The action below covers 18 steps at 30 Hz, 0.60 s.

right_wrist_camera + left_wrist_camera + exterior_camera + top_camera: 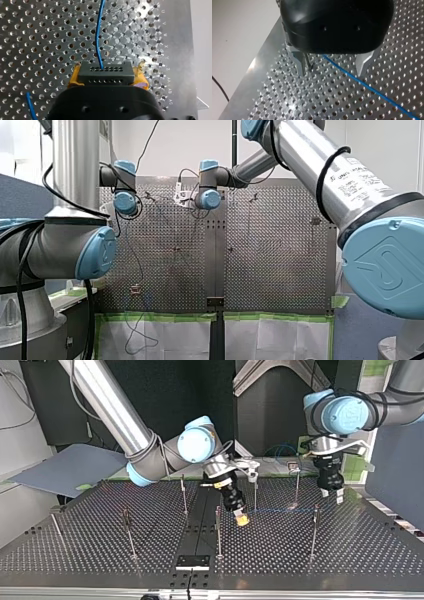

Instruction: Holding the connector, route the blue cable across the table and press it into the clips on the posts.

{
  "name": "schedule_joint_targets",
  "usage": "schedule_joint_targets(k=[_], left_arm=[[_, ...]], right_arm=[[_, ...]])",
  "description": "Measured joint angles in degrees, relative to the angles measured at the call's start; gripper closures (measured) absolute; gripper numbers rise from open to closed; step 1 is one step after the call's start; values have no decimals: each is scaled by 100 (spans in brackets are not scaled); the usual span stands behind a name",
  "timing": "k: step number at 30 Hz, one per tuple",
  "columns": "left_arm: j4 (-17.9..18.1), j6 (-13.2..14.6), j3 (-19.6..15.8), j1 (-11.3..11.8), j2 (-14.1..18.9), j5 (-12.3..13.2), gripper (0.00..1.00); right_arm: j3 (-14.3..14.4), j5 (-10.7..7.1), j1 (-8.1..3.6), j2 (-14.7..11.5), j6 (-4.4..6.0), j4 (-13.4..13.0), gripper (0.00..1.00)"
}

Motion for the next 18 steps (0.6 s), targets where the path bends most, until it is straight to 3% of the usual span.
schedule_joint_targets(k=[9,18], left_arm=[[-187,107,-239,-167,434,91,0],[-354,504,-318,-479,862,98,0]], right_arm=[[18,4,-20,23,0,5,100],[32,6,-32,42,6,8,100]])
